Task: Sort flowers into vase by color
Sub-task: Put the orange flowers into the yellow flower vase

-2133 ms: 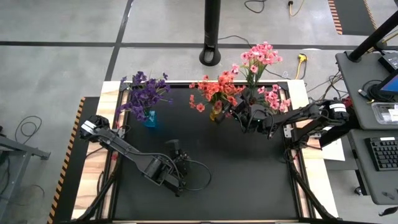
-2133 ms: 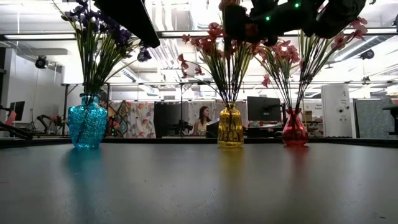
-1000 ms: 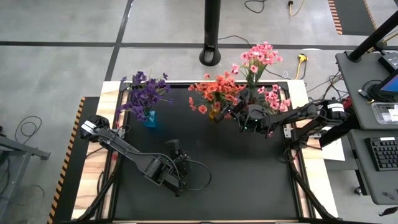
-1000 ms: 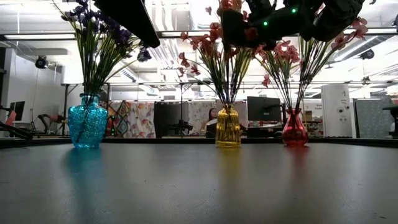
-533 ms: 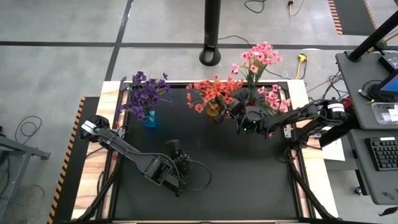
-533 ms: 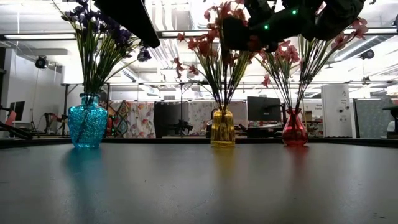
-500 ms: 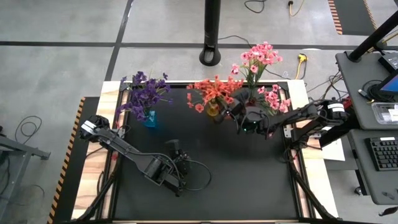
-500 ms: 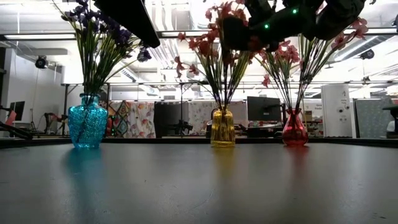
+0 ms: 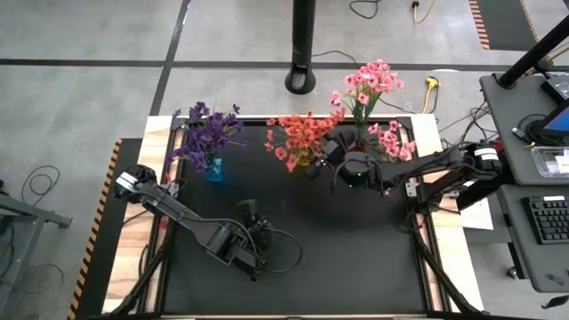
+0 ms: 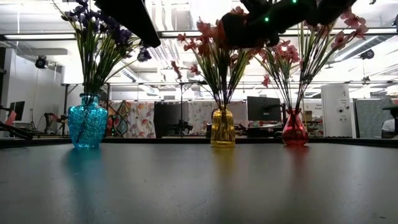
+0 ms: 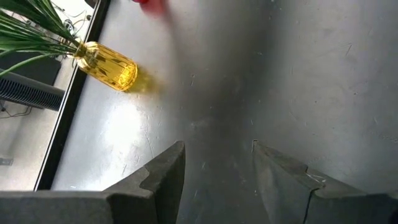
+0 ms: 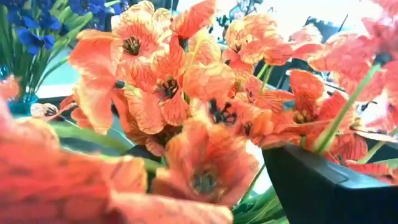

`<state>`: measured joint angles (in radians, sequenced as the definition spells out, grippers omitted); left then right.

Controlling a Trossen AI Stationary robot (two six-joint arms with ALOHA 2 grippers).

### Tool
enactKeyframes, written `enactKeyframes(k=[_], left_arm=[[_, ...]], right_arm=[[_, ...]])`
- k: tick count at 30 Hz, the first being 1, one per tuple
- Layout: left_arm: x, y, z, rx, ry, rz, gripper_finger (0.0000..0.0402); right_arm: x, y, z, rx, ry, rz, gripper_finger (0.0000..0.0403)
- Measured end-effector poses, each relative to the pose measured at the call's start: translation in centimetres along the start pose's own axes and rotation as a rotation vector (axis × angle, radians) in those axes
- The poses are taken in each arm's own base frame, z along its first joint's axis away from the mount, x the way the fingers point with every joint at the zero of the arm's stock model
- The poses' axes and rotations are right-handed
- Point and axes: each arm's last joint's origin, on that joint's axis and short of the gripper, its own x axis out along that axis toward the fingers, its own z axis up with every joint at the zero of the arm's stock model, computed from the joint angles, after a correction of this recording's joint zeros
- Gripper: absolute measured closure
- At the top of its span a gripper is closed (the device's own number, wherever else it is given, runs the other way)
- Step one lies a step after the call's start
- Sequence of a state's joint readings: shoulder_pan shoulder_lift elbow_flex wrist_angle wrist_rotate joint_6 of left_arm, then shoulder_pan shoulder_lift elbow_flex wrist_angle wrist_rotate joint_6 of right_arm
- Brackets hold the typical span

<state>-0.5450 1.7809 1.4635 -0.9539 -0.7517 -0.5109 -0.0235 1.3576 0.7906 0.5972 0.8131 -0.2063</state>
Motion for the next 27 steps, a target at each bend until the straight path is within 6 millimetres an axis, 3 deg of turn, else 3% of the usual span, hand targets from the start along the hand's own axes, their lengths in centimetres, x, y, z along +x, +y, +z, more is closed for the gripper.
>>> enactKeyframes(k=[13, 27], left_arm=[[0.0, 0.0, 0.0, 0.001, 0.0, 0.001, 0.0233], [0.0, 0.0, 0.0, 0.0, 0.0, 0.0, 0.0233]], right_arm=[[0.2, 0.1, 2.0, -0.043, 0.191, 0.033, 0.0076], [-1.2, 0.8, 3.7, -0.106, 0.3, 0.087, 0.0069]])
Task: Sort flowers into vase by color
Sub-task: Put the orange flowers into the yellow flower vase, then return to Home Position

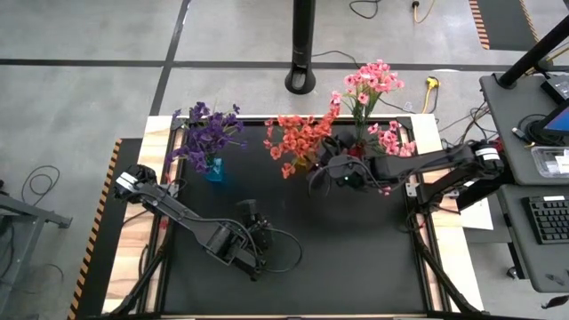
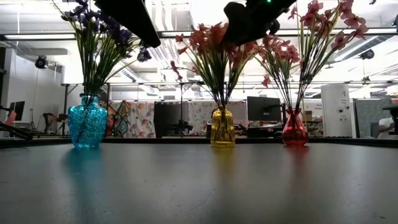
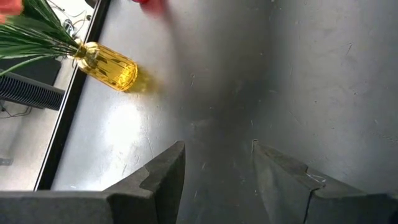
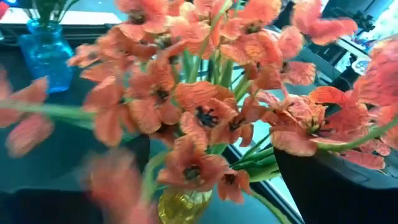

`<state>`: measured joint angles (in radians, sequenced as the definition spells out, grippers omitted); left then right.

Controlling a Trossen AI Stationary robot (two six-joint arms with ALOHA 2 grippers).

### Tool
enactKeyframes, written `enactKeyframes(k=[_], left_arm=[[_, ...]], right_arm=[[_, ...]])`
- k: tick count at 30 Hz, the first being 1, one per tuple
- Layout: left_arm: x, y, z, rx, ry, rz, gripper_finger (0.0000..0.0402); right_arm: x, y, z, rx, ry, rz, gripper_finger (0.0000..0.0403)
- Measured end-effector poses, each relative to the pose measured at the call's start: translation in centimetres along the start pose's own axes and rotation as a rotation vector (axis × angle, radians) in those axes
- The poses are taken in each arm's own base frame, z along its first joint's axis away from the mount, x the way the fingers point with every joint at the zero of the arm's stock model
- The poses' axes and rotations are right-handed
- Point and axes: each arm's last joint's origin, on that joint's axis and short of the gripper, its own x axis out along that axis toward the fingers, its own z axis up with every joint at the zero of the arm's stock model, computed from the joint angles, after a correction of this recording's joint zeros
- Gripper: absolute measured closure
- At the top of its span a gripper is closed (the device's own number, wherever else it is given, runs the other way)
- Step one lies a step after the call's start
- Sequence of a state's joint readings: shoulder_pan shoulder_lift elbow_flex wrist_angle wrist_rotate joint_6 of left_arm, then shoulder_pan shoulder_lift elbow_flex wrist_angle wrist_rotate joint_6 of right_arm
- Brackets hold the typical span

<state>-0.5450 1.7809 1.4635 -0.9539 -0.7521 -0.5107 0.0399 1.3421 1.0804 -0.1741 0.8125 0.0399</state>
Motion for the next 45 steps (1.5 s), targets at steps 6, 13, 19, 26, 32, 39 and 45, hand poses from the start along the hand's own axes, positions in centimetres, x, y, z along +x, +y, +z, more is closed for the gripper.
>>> enactKeyframes(k=[6, 13, 19, 26, 32, 39, 45], left_arm=[[-0.3, -0.4, -0.2, -0.003, 0.013, -0.033, 0.0233], [-1.5, -1.9, -1.4, -0.048, 0.161, -0.258, 0.0233], [-3.5, -3.6, -2.9, -0.186, 0.412, -0.518, 0.0233], [-5.8, -5.8, -3.8, -0.295, 0.436, -0.616, 0.0233], [-6.5, -6.4, -4.2, -0.359, 0.49, -0.638, 0.0233], [-8.0, -7.5, -4.9, -0.407, 0.552, -0.712, 0.0233], [-9.5, -8.9, -4.2, -0.265, 0.236, -0.803, 0.0233]], right_arm=[[-1.1, 0.2, 0.2, -0.019, 0.02, 0.025, 0.0065], [-2.7, -0.6, 0.5, -0.026, 0.084, 0.033, 0.0064], [-4.7, -0.6, 0.8, -0.037, 0.077, 0.084, 0.0064], [-7.9, 0.7, 1.0, -0.071, 0.012, 0.199, 0.0064], [-11.2, 2.1, 0.8, -0.119, -0.041, 0.32, 0.0064], [-15.7, 4.0, -0.1, -0.194, -0.094, 0.527, 0.0064], [-18.6, 4.8, -1.0, -0.273, -0.137, 0.62, 0.0064]])
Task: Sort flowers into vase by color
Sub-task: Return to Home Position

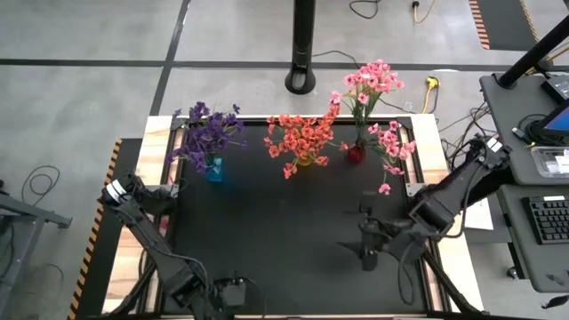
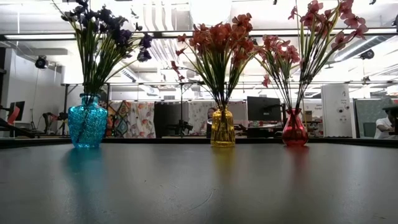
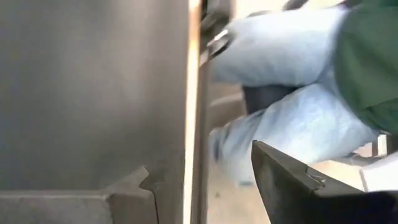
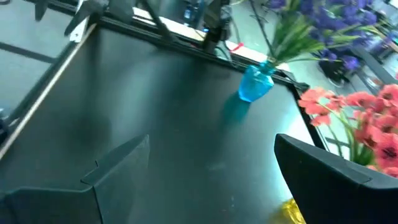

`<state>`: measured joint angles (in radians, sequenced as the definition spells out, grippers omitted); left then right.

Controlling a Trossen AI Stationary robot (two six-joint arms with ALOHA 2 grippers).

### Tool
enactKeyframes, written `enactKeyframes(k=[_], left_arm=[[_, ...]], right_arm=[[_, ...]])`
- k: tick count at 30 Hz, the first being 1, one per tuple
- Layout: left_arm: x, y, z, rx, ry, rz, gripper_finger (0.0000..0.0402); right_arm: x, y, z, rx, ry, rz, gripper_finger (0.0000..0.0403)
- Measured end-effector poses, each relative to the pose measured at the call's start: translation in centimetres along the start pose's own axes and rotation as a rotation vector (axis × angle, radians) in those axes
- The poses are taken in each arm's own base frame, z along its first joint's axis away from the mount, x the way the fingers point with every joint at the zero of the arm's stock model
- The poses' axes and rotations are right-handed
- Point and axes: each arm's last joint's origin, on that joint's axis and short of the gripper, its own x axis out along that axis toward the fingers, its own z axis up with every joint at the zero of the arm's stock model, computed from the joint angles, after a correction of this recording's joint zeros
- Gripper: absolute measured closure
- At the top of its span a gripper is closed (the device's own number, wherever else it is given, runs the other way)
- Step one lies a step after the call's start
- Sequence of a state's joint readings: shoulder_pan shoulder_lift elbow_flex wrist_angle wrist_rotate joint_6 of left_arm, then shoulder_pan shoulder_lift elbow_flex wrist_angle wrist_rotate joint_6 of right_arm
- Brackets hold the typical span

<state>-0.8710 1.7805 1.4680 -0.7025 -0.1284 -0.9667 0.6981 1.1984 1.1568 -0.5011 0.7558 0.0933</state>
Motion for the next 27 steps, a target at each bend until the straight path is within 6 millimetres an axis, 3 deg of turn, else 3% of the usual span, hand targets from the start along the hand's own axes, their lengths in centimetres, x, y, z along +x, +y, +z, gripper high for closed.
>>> enactKeyframes(k=[7, 15, 27], left_arm=[[-2.2, -2.9, 1.0, 0.112, -0.14, -0.112, 0.0233], [-5.5, -6.1, 0.2, 0.524, -0.46, 0.051, 0.0233], [-4.4, -5.0, -0.9, 0.612, -0.532, 0.255, 0.0233]], right_arm=[[-2.0, 1.2, -0.5, -0.022, 0.001, 0.068, 0.0064], [-4.1, 1.0, -1.7, -0.025, -0.036, 0.124, 0.0064], [-5.1, -1.1, -6.1, 0.048, -0.122, 0.152, 0.0064]])
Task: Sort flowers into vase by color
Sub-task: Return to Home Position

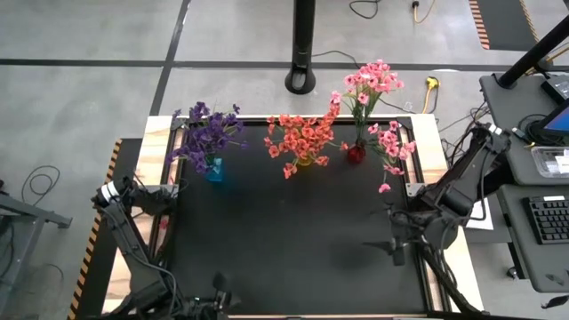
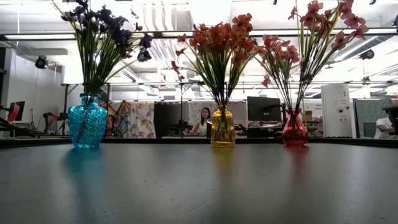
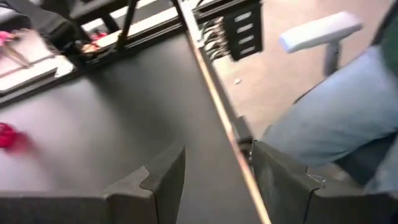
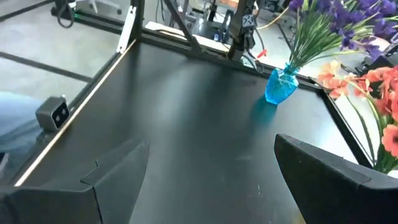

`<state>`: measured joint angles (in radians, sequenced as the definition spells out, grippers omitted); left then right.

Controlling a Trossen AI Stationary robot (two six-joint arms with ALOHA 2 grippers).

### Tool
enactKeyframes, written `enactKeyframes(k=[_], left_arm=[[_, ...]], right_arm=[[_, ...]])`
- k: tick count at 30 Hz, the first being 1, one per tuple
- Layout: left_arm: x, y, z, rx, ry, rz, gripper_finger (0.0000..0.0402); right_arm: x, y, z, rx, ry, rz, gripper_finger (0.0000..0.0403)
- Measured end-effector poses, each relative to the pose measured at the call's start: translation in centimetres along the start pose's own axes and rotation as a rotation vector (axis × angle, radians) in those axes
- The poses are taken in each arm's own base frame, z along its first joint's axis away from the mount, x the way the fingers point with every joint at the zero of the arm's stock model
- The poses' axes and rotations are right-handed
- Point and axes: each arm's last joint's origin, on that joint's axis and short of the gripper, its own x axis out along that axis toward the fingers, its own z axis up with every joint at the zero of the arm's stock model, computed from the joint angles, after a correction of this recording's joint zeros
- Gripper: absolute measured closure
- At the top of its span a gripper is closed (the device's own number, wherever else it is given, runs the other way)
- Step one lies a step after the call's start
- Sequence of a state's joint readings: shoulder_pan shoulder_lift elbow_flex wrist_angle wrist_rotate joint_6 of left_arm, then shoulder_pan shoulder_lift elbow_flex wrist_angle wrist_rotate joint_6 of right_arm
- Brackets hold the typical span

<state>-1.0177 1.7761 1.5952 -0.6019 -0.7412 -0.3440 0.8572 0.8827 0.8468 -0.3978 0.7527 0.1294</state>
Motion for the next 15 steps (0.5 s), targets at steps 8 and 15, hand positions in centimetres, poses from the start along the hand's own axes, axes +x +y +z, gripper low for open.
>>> enactKeyframes(k=[8, 15], left_arm=[[-0.3, 1.6, -0.9, 0.094, -0.052, 0.124, 0.0233], [-0.5, 3.9, -1.8, 0.161, -0.113, 0.122, 0.0233]], right_arm=[[-0.8, -0.8, -1.6, 0.002, -0.018, 0.011, 0.0064], [-1.3, -1.3, -2.7, -0.016, -0.098, 0.02, 0.0064]])
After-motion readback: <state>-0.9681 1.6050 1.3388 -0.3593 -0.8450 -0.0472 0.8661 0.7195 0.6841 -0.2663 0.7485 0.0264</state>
